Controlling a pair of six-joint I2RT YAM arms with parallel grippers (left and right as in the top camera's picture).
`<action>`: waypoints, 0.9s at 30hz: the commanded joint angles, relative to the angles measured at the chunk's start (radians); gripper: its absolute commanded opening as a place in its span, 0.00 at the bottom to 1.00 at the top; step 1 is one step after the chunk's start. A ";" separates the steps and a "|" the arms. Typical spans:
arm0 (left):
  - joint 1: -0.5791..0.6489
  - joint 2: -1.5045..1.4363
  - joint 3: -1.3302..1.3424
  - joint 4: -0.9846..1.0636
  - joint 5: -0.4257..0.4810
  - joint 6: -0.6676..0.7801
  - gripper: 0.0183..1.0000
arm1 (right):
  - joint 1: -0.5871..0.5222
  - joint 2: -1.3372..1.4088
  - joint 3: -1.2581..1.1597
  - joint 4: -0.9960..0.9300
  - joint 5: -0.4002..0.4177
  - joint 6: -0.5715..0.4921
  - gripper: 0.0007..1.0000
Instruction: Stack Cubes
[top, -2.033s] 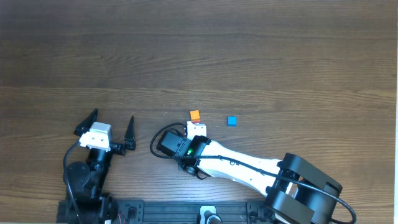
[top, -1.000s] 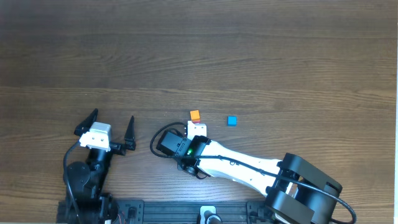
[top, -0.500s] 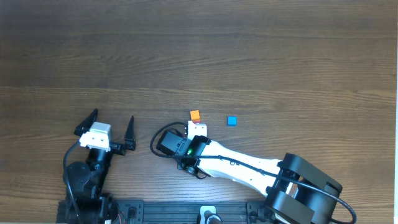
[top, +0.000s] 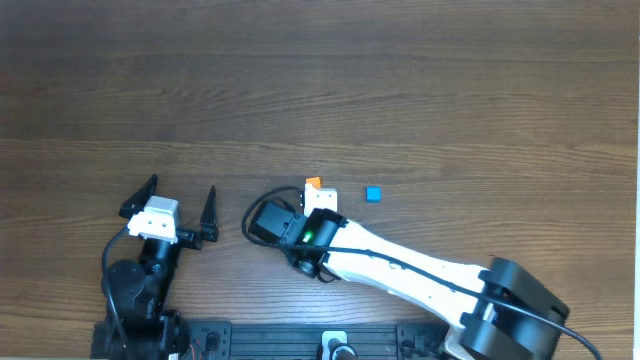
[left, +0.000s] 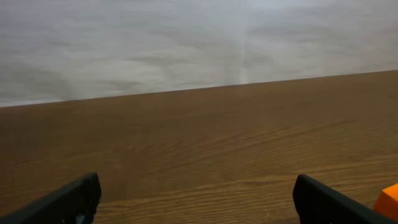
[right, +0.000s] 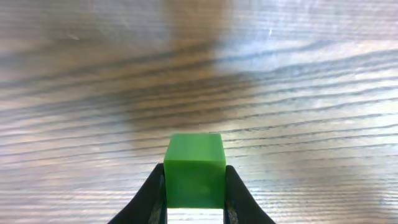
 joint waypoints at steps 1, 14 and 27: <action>-0.004 -0.006 -0.006 -0.001 -0.006 0.014 1.00 | -0.032 -0.045 0.104 -0.061 0.047 -0.047 0.09; -0.004 -0.006 -0.006 -0.001 -0.005 0.014 1.00 | -0.203 0.077 0.407 -0.238 0.012 -0.262 0.05; -0.004 -0.006 -0.006 -0.001 -0.006 0.014 1.00 | -0.244 0.245 0.482 -0.238 -0.038 -0.299 0.05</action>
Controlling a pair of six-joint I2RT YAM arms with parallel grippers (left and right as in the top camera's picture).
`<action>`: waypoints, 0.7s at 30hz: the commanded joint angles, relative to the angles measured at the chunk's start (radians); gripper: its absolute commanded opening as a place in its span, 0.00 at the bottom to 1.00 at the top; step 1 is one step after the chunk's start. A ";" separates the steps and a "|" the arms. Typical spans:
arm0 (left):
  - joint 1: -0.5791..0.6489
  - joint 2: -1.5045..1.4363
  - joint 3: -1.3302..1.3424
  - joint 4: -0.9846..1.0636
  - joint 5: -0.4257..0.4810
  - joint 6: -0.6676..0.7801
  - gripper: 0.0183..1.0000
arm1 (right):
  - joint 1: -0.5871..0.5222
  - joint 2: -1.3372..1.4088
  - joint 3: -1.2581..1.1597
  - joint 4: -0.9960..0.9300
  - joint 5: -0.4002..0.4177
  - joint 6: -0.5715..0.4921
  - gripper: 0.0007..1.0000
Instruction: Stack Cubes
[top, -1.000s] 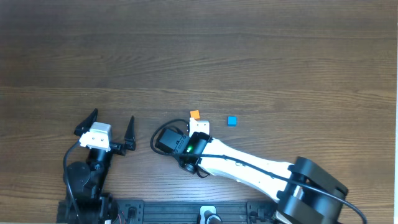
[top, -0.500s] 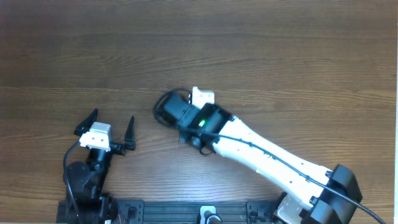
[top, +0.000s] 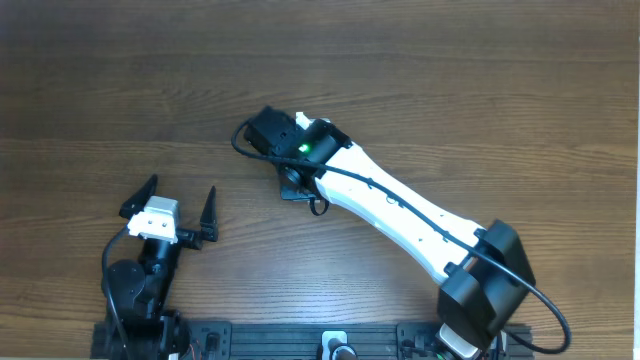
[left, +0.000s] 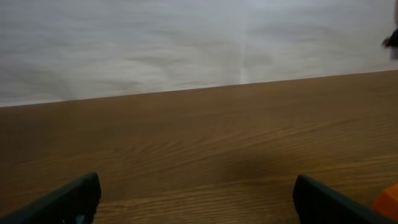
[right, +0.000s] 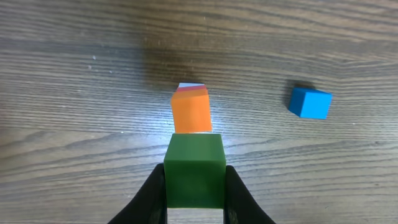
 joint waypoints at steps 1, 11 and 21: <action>-0.004 -0.006 -0.006 -0.001 -0.005 0.014 1.00 | -0.016 0.033 0.025 -0.003 -0.019 -0.014 0.05; -0.004 -0.006 -0.006 -0.001 -0.005 0.014 1.00 | -0.022 0.039 0.023 0.011 -0.017 -0.030 0.05; -0.004 -0.006 -0.006 -0.001 -0.006 0.014 1.00 | -0.039 0.048 0.023 0.019 -0.017 -0.032 0.04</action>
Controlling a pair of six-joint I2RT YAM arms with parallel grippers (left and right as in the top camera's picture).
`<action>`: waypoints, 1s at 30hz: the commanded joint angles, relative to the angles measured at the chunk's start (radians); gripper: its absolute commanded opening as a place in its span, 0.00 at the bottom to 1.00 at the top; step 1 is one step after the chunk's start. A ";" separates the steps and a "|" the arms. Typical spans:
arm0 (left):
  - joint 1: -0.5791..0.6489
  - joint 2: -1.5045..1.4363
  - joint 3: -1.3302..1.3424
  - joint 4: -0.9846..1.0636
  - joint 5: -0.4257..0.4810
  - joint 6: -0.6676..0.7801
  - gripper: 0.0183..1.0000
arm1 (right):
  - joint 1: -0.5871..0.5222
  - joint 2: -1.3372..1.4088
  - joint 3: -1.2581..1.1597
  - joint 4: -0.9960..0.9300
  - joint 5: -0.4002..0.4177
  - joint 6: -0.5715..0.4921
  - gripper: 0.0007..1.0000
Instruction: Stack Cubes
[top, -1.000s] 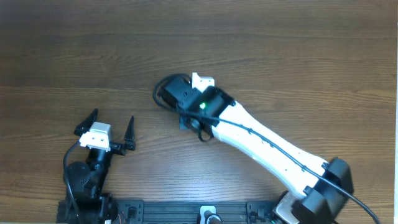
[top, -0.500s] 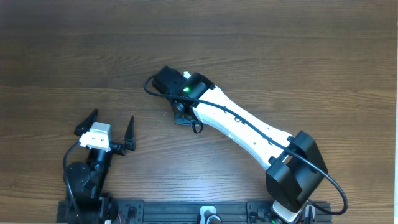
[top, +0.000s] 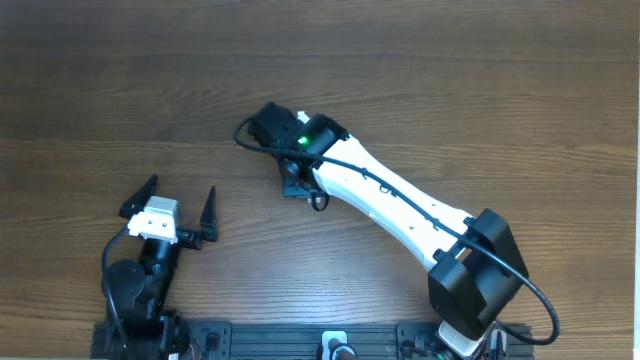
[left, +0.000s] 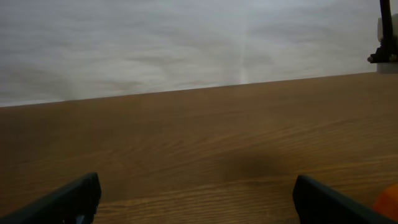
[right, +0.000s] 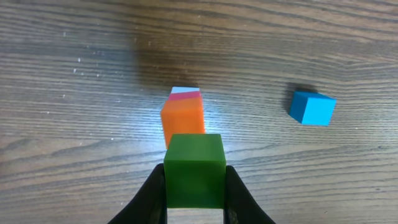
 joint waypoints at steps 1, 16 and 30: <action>-0.004 -0.006 -0.006 -0.001 -0.006 0.014 1.00 | -0.010 0.020 0.022 0.013 -0.002 -0.010 0.04; -0.004 -0.006 -0.006 -0.001 -0.006 0.014 1.00 | -0.010 0.042 0.022 0.033 -0.012 -0.010 0.04; -0.004 -0.006 -0.006 -0.001 -0.006 0.014 1.00 | -0.010 0.043 0.020 0.051 -0.011 -0.017 0.04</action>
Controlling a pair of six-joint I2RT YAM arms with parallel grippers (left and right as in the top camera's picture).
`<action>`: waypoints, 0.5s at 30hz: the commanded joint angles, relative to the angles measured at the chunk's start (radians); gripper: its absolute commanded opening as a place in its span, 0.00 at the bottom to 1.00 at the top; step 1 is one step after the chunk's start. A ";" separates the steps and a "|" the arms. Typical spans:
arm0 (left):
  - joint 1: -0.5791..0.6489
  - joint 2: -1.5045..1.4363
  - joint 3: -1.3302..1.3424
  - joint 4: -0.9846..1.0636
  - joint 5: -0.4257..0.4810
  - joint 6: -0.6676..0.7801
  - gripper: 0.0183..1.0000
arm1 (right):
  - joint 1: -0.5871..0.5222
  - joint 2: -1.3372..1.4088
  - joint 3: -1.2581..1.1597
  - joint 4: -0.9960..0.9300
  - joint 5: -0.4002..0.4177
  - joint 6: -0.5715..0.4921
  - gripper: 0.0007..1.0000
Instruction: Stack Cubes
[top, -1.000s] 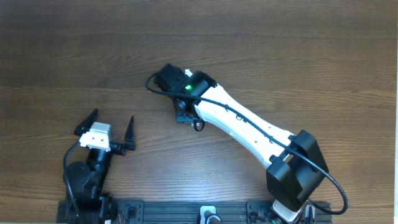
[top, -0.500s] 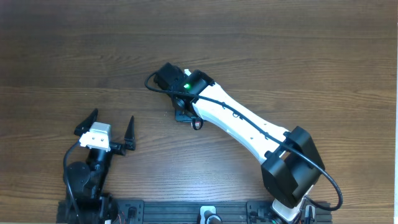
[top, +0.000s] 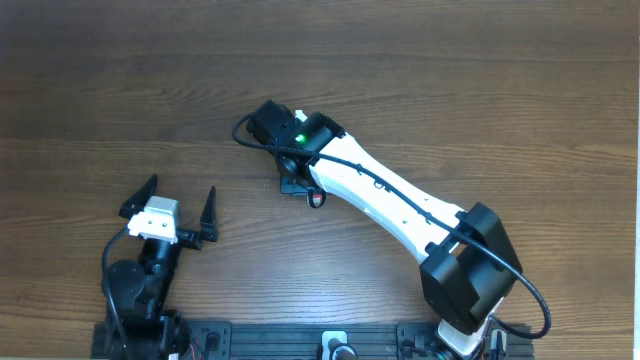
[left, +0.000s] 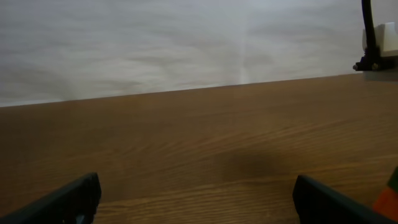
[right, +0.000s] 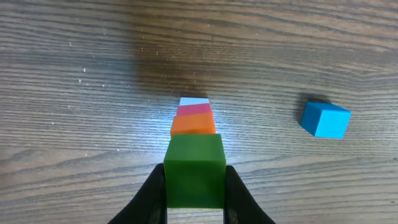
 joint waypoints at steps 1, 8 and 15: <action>-0.004 -0.006 -0.006 -0.001 -0.005 0.014 1.00 | -0.005 0.014 0.020 0.008 -0.004 -0.013 0.04; -0.004 -0.006 -0.006 -0.001 -0.006 0.014 1.00 | -0.005 0.027 0.019 0.008 -0.001 -0.012 0.05; -0.004 -0.006 -0.006 -0.001 -0.006 0.014 1.00 | -0.005 0.030 0.019 0.007 -0.001 -0.012 0.05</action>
